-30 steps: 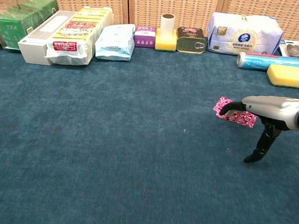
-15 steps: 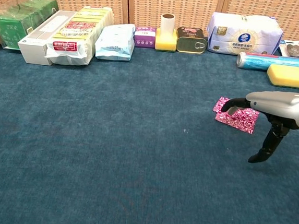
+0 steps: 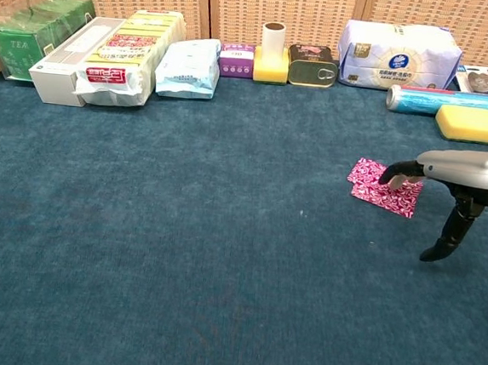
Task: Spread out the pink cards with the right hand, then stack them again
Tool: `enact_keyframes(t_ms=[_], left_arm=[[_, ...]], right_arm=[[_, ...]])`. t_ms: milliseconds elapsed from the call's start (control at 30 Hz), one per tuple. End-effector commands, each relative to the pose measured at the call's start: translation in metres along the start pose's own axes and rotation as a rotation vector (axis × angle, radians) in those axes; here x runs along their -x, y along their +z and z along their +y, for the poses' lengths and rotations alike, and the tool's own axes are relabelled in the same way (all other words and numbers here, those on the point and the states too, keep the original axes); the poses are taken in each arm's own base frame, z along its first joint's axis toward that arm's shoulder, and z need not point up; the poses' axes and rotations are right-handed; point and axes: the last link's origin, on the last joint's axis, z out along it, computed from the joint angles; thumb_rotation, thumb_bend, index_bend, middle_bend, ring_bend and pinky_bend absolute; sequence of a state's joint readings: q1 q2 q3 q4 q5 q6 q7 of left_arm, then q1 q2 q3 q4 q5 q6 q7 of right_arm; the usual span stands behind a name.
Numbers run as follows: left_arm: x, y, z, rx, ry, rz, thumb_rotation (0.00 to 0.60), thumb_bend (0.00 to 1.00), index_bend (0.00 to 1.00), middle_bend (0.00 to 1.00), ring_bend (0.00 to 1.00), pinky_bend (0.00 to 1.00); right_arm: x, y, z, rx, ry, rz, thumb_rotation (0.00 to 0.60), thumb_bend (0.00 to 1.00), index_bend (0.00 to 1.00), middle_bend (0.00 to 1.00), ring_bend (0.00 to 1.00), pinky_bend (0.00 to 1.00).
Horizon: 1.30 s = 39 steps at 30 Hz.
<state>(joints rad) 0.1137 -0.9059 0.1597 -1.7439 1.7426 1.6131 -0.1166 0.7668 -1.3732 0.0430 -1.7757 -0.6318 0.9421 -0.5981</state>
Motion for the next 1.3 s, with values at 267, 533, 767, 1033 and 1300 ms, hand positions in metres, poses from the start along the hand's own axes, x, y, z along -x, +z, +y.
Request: enact_keyframes(t_ms=[267, 533, 767, 1033, 1300], left_arm=[[-0.002, -0.004, -0.001, 0.004, -0.005, 0.01, 0.6, 0.12, 0.0, 0.0, 0.0, 0.01], [-0.002, -0.004, -0.001, 0.007, -0.006, 0.01, 0.6, 0.12, 0.0, 0.0, 0.0, 0.01], [-0.002, -0.005, -0.001, 0.007, -0.008, 0.01, 0.6, 0.12, 0.0, 0.0, 0.0, 0.01], [-0.003, -0.006, -0.002, 0.009, -0.012, 0.015, 0.6, 0.12, 0.0, 0.0, 0.0, 0.01], [-0.003, -0.005, -0.002, 0.01, -0.012, 0.013, 0.6, 0.12, 0.0, 0.0, 0.0, 0.01]], right_arm=[[0.011, -0.008, -0.019, -0.046, -0.036, -0.052, 0.6, 0.0, 0.13, 0.18, 0.13, 0.07], [0.021, -0.023, -0.036, -0.094, -0.076, -0.084, 0.6, 0.0, 0.13, 0.18, 0.13, 0.07], [0.024, -0.036, -0.052, -0.14, -0.102, -0.096, 0.6, 0.0, 0.13, 0.18, 0.13, 0.07], [0.006, -0.035, -0.052, -0.124, -0.084, -0.021, 0.6, 0.0, 0.13, 0.17, 0.13, 0.07], [-0.019, -0.022, -0.022, -0.003, -0.082, 0.02, 0.6, 0.0, 0.14, 0.17, 0.13, 0.06]])
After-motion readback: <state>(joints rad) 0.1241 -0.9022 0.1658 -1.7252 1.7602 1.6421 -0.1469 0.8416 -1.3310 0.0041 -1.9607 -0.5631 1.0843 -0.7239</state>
